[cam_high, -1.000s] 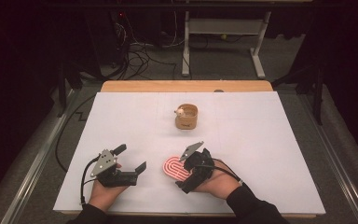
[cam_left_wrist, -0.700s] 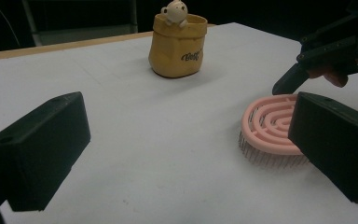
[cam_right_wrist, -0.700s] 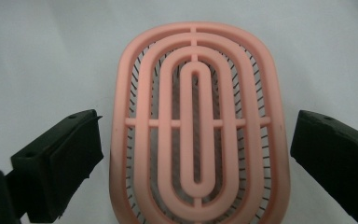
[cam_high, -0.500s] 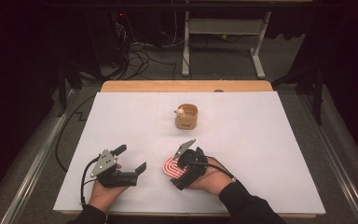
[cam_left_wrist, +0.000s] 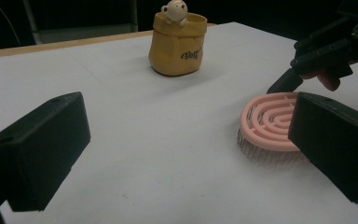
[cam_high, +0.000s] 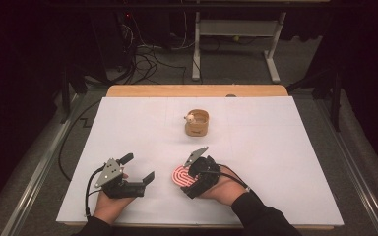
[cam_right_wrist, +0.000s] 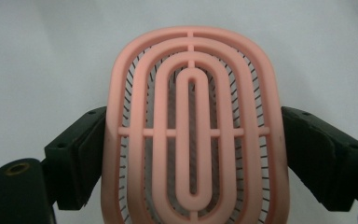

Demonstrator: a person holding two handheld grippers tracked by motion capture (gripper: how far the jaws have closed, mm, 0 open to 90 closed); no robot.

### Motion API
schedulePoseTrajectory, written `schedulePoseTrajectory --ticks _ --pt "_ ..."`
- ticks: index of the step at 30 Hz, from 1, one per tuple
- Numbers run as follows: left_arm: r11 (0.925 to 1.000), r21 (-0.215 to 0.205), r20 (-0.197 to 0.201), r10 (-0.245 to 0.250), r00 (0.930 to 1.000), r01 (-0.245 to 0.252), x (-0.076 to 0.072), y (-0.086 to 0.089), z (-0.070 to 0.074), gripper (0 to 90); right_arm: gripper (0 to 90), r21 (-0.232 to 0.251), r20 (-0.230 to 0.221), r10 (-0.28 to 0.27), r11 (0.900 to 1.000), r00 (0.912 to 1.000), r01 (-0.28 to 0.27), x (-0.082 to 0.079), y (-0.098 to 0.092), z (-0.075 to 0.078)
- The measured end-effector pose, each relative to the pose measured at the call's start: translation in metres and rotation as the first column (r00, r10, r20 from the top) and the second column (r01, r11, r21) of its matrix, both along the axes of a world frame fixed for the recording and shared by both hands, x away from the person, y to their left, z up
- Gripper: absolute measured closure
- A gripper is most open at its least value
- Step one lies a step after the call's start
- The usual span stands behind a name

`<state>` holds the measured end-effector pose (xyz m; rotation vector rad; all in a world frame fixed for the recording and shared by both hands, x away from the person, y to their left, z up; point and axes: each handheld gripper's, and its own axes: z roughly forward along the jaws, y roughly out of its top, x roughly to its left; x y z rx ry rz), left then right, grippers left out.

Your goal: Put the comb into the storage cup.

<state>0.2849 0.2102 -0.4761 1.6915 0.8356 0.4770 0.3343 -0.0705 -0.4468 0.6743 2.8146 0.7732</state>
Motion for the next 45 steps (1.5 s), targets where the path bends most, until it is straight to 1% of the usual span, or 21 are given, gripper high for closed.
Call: schedulePoseTrajectory --ticks 4,8,12,14,16,22,27,29,33,36,38,45 --pt "1.0 -0.003 -0.001 -0.001 1.0 0.001 0.0 0.001 0.0 0.0 13.0 -0.002 -0.005 -0.009 1.0 0.9999 0.009 -0.001 -0.005 -0.001" --pt "1.0 -0.004 0.004 0.001 1.0 -0.001 -0.001 0.001 0.0 0.0 12.1 -0.017 -0.004 -0.002 1.0 1.0 0.002 -0.003 -0.006 -0.002" --pt "1.0 0.0 0.004 -0.001 1.0 0.001 0.0 0.0 0.0 0.0 12.1 -0.016 -0.012 -0.002 1.0 0.9999 0.002 -0.003 -0.01 -0.004" --pt "1.0 -0.004 0.006 0.0 1.0 0.0 0.0 0.0 0.001 0.0 12.3 -0.018 -0.005 0.005 1.0 1.0 -0.005 -0.004 -0.011 -0.005" --pt "1.0 -0.002 0.008 -0.002 1.0 0.002 0.001 0.0 0.001 0.0 12.4 -0.017 -0.007 0.002 1.0 1.0 -0.002 -0.004 -0.011 -0.005" --pt "1.0 -0.004 0.009 -0.002 1.0 0.002 0.0 0.0 0.001 0.0 12.7 -0.031 0.01 0.018 0.999 0.9998 -0.017 -0.006 -0.009 -0.005" --pt "1.0 -0.005 0.009 0.001 1.0 -0.001 0.001 0.001 0.001 0.0 15.7 -0.029 0.017 0.028 0.999 0.9995 -0.027 -0.004 -0.008 -0.004" --pt "1.0 -0.003 0.009 -0.001 1.0 0.001 0.001 0.001 0.001 0.0 18.6 -0.027 0.015 0.028 0.999 0.9995 -0.028 -0.005 -0.009 -0.004" --pt "1.0 -0.005 0.009 0.001 1.0 -0.001 0.0 0.001 0.001 0.0 19.3 -0.023 0.026 0.036 0.999 0.999 -0.035 -0.006 -0.008 -0.005" --pt "1.0 -0.006 0.009 0.002 1.0 -0.002 0.0 0.001 0.001 0.0 19.5 -0.023 0.02 0.023 0.999 0.9995 -0.023 -0.006 -0.008 -0.004" --pt "1.0 -0.004 0.01 0.001 1.0 0.0 0.0 0.001 0.001 0.0 19.7 -0.024 0.024 0.031 0.999 0.9992 -0.03 -0.006 -0.008 -0.004" --pt "1.0 -0.002 0.01 0.001 0.9999 -0.001 0.0 0.002 0.001 0.0 19.9 -0.038 0.02 0.025 0.999 0.9995 -0.025 -0.007 -0.007 -0.003"
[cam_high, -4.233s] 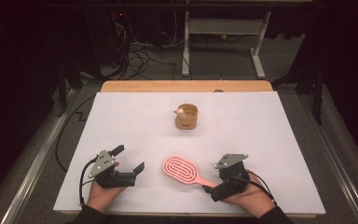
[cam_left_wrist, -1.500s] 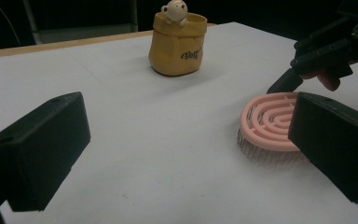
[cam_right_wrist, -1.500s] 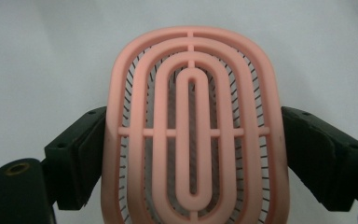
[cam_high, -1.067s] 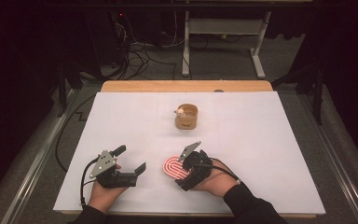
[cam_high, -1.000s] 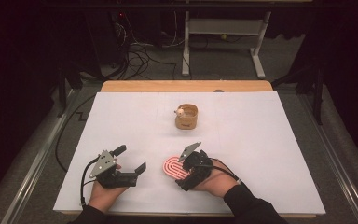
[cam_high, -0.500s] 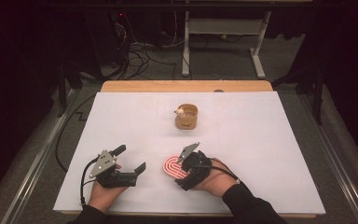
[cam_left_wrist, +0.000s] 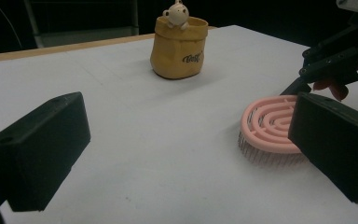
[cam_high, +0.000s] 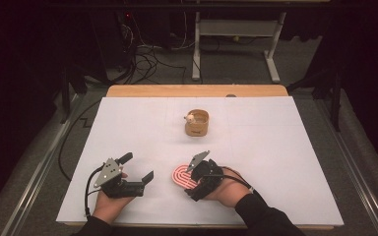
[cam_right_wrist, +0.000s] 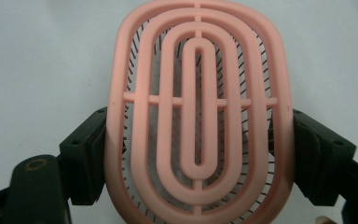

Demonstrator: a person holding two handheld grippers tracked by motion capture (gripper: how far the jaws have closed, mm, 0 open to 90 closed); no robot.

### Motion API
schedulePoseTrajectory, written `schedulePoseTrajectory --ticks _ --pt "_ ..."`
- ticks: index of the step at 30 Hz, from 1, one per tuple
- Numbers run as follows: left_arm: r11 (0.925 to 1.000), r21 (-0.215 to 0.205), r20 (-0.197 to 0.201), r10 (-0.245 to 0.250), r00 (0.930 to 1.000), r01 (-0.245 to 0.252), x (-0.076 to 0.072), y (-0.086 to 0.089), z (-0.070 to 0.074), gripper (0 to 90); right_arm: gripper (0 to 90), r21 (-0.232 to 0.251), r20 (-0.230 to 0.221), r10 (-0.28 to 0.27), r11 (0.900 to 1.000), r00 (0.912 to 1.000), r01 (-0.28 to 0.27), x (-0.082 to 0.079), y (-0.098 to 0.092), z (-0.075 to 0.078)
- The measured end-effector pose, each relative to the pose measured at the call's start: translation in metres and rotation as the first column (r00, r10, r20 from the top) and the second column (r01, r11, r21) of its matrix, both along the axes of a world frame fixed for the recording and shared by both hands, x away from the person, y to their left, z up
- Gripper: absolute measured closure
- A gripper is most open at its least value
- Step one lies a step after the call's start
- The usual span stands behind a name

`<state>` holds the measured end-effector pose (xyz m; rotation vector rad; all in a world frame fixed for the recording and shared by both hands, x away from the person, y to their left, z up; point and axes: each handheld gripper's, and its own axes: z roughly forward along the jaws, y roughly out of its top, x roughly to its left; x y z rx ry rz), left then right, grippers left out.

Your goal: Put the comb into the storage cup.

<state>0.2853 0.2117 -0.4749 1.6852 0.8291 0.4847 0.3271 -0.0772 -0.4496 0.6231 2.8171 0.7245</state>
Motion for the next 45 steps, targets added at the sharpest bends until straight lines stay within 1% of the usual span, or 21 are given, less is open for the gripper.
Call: schedulePoseTrajectory --ticks 6,9,14,18,22,26,31,38,42,45 --pt "1.0 -0.004 -0.001 0.002 1.0 -0.002 0.0 0.0 0.0 0.0 20.0 0.002 0.007 0.001 1.0 1.0 -0.001 0.0 -0.001 0.002" --pt "1.0 -0.003 -0.001 0.002 1.0 -0.002 0.0 0.001 0.0 0.0 20.0 0.009 0.016 -0.01 1.0 0.9998 0.01 0.0 -0.003 0.007" --pt "1.0 -0.005 -0.001 0.002 1.0 -0.002 0.0 0.001 0.0 0.0 19.9 0.027 0.048 -0.032 0.999 0.9983 0.031 0.0 -0.011 0.018" --pt "1.0 -0.004 -0.003 0.001 1.0 -0.001 0.0 0.001 0.0 0.0 19.9 0.056 0.071 -0.057 0.997 0.9959 0.053 0.0 -0.021 0.025" --pt "1.0 -0.004 -0.004 0.003 1.0 -0.003 0.0 0.001 0.0 0.0 19.9 0.064 0.09 -0.081 0.995 0.9926 0.075 0.001 -0.035 0.03" --pt "1.0 0.005 -0.006 -0.002 1.0 0.002 0.0 0.001 0.0 0.0 19.9 0.053 0.099 -0.111 0.993 0.9888 0.106 -0.001 -0.055 0.033" --pt "1.0 0.006 -0.008 -0.002 1.0 0.002 0.0 0.0 -0.001 0.0 19.9 0.035 0.1 -0.14 0.99 0.9851 0.137 -0.003 -0.076 0.031" --pt "1.0 0.006 -0.011 0.0 0.9999 0.0 0.0 0.0 -0.001 0.0 19.9 0.0 0.088 -0.184 0.983 0.979 0.184 -0.004 -0.102 0.021" --pt "1.0 0.008 -0.013 -0.001 0.9999 0.001 0.0 0.0 -0.002 0.0 19.9 -0.014 0.082 -0.204 0.979 0.9755 0.206 -0.006 -0.116 0.017" --pt "1.0 0.009 -0.014 -0.001 0.9999 0.001 0.0 0.0 -0.002 0.0 19.8 -0.016 0.08 -0.215 0.976 0.9733 0.217 -0.008 -0.121 0.017"
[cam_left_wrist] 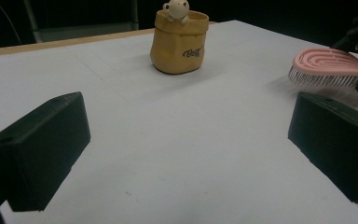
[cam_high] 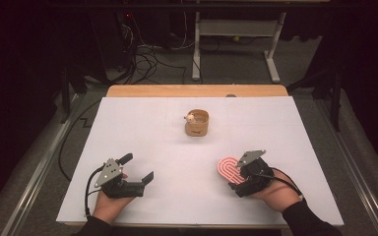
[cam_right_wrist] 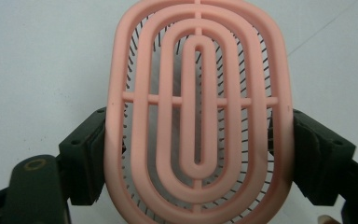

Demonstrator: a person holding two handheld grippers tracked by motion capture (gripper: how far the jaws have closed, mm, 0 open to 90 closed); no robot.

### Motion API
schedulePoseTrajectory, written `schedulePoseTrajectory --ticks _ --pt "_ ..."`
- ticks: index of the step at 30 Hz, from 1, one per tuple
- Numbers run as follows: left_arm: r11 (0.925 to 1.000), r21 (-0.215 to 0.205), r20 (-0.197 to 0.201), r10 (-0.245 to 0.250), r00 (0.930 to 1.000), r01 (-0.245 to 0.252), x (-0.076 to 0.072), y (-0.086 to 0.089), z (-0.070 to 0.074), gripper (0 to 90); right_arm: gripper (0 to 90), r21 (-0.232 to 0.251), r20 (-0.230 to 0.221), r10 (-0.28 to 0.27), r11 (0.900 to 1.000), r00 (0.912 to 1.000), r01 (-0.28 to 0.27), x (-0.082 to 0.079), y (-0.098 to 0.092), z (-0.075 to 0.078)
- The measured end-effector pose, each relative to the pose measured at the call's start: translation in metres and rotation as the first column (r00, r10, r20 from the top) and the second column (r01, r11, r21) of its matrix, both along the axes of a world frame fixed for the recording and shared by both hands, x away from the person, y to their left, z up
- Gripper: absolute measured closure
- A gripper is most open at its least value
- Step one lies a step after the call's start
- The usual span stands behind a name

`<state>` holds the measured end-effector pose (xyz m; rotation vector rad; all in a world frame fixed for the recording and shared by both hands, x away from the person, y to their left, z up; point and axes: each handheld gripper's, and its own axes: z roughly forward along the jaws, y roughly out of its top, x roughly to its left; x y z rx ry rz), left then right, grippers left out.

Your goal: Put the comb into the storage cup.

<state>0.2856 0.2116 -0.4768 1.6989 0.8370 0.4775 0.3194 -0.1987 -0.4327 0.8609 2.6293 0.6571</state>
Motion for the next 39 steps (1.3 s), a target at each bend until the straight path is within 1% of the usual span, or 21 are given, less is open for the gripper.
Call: schedulePoseTrajectory --ticks 4,6,7,12,18,21,23,28,30,35,36,39 --pt "1.0 0.0 -0.003 0.0 1.0 0.0 0.0 0.0 0.0 0.0 19.9 0.003 0.01 -0.001 1.0 0.9999 0.0 0.0 -0.003 0.002" --pt "1.0 0.0 -0.003 0.0 1.0 0.0 0.0 0.0 0.0 0.0 19.8 0.011 0.016 -0.001 1.0 0.9999 0.001 0.0 -0.002 0.003" --pt "1.0 -0.001 -0.004 0.0 1.0 0.0 0.0 0.0 0.0 0.0 19.8 0.024 0.021 -0.004 1.0 0.9998 0.004 0.0 -0.001 0.004" --pt "1.0 -0.002 -0.008 -0.003 1.0 0.003 0.0 0.0 -0.001 0.0 19.9 0.045 0.035 -0.002 0.999 0.9994 0.0 -0.001 0.003 0.003" --pt "1.0 0.0 -0.014 -0.008 0.9999 0.008 0.0 -0.001 -0.001 0.0 19.8 0.084 0.077 -0.017 0.996 0.9968 0.011 0.004 0.009 0.004" --pt "1.0 -0.003 -0.013 -0.007 0.9999 0.007 0.0 -0.001 -0.001 0.0 19.9 0.109 0.109 -0.03 0.994 0.9936 0.018 0.006 0.013 0.007" --pt "1.0 -0.005 -0.015 -0.009 0.9999 0.008 0.0 -0.001 -0.001 0.0 19.9 0.123 0.13 -0.046 0.992 0.9904 0.03 0.007 0.016 0.007" --pt "0.9999 -0.01 -0.019 -0.009 0.9998 0.009 -0.001 0.0 -0.001 0.0 19.9 0.139 0.172 -0.06 0.99 0.9832 0.036 0.011 0.025 0.005" --pt "0.9999 -0.01 -0.015 -0.011 0.9998 0.011 -0.001 0.0 -0.001 0.0 19.9 0.159 0.204 -0.067 0.987 0.9768 0.034 0.012 0.028 0.005" --pt "0.9999 -0.008 -0.022 -0.011 0.9997 0.011 -0.001 0.0 -0.001 0.0 19.9 0.225 0.252 -0.094 0.974 0.9632 0.036 0.013 0.033 0.008" --pt "0.9999 -0.007 -0.021 -0.012 0.9997 0.012 -0.001 0.0 -0.001 0.0 19.9 0.243 0.261 -0.1 0.969 0.9601 0.035 0.013 0.034 0.009" --pt "0.9999 -0.011 -0.022 -0.011 0.9997 0.011 -0.001 0.0 0.0 0.0 19.9 0.278 0.295 -0.112 0.96 0.9491 0.027 0.012 0.036 0.009"
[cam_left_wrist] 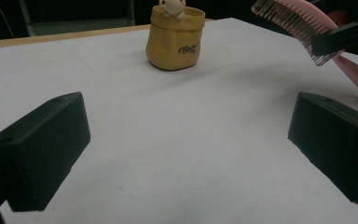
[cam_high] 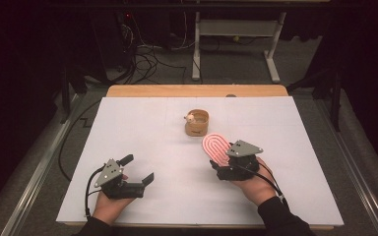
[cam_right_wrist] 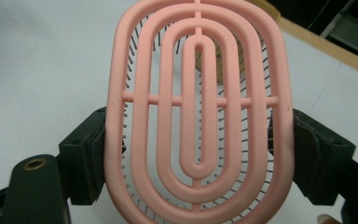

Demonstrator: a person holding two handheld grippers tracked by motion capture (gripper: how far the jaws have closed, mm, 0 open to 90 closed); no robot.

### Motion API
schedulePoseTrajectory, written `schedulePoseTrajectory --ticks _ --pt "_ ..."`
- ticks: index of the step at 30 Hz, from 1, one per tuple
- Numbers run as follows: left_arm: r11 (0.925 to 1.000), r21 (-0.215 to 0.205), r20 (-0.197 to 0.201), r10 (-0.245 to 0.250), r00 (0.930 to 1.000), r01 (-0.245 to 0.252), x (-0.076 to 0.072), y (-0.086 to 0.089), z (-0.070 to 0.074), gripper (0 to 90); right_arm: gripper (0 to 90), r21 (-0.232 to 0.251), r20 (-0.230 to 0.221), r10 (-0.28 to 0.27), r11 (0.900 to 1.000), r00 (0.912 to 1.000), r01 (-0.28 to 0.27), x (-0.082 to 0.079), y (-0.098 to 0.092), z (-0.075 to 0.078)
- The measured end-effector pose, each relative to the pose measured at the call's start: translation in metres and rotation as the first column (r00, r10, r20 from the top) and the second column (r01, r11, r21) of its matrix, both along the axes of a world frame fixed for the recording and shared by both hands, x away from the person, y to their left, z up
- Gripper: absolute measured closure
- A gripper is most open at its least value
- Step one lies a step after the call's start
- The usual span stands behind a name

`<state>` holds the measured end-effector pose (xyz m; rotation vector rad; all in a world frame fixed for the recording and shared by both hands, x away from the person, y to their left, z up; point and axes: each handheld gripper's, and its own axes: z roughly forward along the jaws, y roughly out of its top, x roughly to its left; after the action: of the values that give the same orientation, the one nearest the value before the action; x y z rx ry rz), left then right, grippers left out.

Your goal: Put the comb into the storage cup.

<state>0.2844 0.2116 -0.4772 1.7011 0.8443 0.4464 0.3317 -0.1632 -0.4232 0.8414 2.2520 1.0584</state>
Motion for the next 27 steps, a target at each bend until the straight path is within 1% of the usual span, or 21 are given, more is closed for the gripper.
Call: schedulePoseTrajectory --ticks 2,3,4,9,11,12,13,16,21,24,27 --pt "1.0 0.002 0.001 0.002 1.0 -0.002 0.0 0.0 0.0 0.0 19.9 0.025 0.015 -0.003 1.0 0.9999 0.003 0.0 0.0 0.0" --pt "1.0 0.002 0.003 0.004 1.0 -0.004 0.0 0.0 0.0 0.0 19.9 0.05 0.022 -0.004 0.999 0.9997 0.003 0.001 0.0 0.0" --pt "1.0 0.003 0.003 0.004 1.0 -0.004 0.0 0.001 0.0 0.0 19.9 0.064 0.027 -0.005 0.998 0.9996 0.004 0.001 0.0 0.0" --pt "1.0 0.003 -0.002 0.003 1.0 -0.003 0.0 0.0 0.0 0.0 19.9 0.12 0.057 -0.019 0.993 0.9982 0.012 0.003 -0.001 0.001" --pt "1.0 0.004 -0.005 0.002 1.0 -0.002 0.0 0.0 0.0 0.0 19.9 0.164 0.072 -0.027 0.986 0.997 0.015 0.003 -0.002 0.002" --pt "1.0 0.005 -0.004 0.003 1.0 -0.003 0.0 0.0 0.0 0.0 19.9 0.177 0.079 -0.027 0.984 0.9965 0.013 0.003 -0.003 0.002" --pt "1.0 0.004 -0.002 0.003 1.0 -0.003 0.0 -0.001 0.0 0.0 19.9 0.198 0.095 -0.024 0.98 0.9952 0.004 0.002 -0.003 0.002" --pt "1.0 0.006 0.002 0.001 1.0 -0.001 -0.001 -0.001 0.001 0.0 19.9 0.236 0.125 -0.026 0.972 0.9918 -0.005 -0.002 -0.003 0.002" --pt "1.0 0.01 -0.005 0.0 1.0 0.0 -0.002 -0.001 0.0 0.0 19.9 0.282 0.175 -0.036 0.959 0.9839 -0.015 -0.009 -0.004 0.005" --pt "1.0 0.01 -0.008 0.001 1.0 -0.001 -0.002 -0.001 0.0 0.0 19.8 0.294 0.21 -0.034 0.955 0.9771 -0.03 -0.016 -0.006 0.007" --pt "0.9999 0.011 -0.012 0.001 0.9999 -0.001 -0.002 -0.001 0.0 0.0 19.9 0.328 0.224 -0.048 0.944 0.9734 -0.029 -0.023 -0.013 0.005"
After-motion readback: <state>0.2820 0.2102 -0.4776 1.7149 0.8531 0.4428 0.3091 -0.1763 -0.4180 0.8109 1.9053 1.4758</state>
